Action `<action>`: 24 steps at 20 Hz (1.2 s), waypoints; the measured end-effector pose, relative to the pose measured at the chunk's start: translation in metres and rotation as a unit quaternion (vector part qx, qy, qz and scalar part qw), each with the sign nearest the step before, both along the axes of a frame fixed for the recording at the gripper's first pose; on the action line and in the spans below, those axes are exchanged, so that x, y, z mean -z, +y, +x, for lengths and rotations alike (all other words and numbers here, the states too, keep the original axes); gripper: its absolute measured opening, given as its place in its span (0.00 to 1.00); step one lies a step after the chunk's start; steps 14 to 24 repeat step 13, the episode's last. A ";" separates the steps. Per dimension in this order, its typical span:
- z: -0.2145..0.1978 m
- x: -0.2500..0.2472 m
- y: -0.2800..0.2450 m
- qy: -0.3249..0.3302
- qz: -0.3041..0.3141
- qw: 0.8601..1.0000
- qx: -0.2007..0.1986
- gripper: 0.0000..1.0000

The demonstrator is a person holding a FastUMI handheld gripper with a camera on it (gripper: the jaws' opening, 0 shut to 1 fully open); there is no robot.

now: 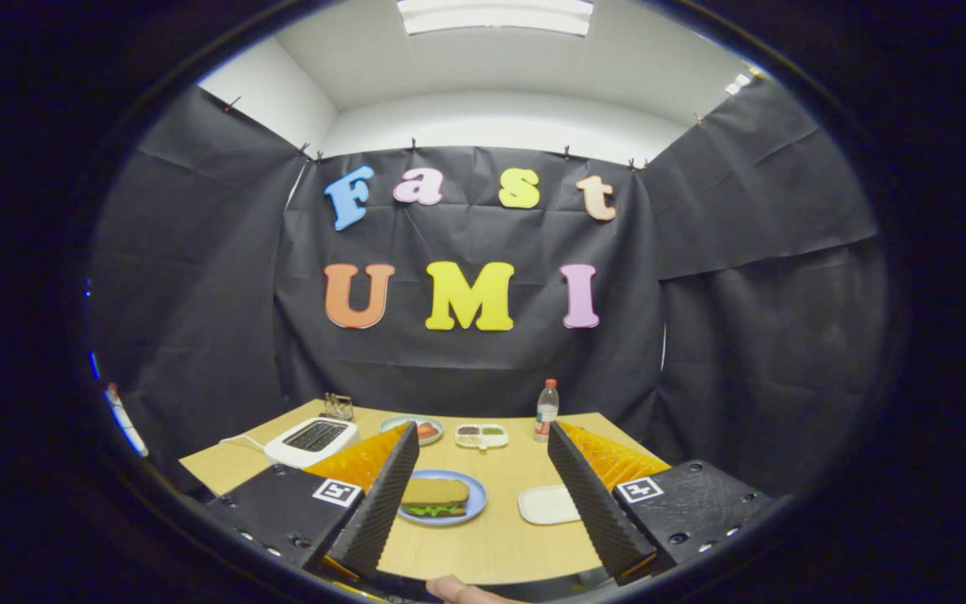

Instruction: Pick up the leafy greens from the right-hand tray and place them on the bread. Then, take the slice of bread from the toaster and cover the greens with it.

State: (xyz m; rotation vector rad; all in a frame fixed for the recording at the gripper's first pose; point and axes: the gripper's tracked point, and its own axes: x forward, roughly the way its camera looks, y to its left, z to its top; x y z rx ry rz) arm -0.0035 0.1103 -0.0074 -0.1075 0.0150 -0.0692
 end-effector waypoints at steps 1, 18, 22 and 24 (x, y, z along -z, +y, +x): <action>-0.003 0.001 -0.001 0.000 0.000 1.000 -0.001 0.94; -0.015 -0.007 -0.009 -0.014 0.008 1.000 -0.004 0.94; -0.015 -0.007 -0.009 -0.014 0.008 1.000 -0.004 0.94; -0.015 -0.007 -0.009 -0.014 0.008 1.000 -0.004 0.94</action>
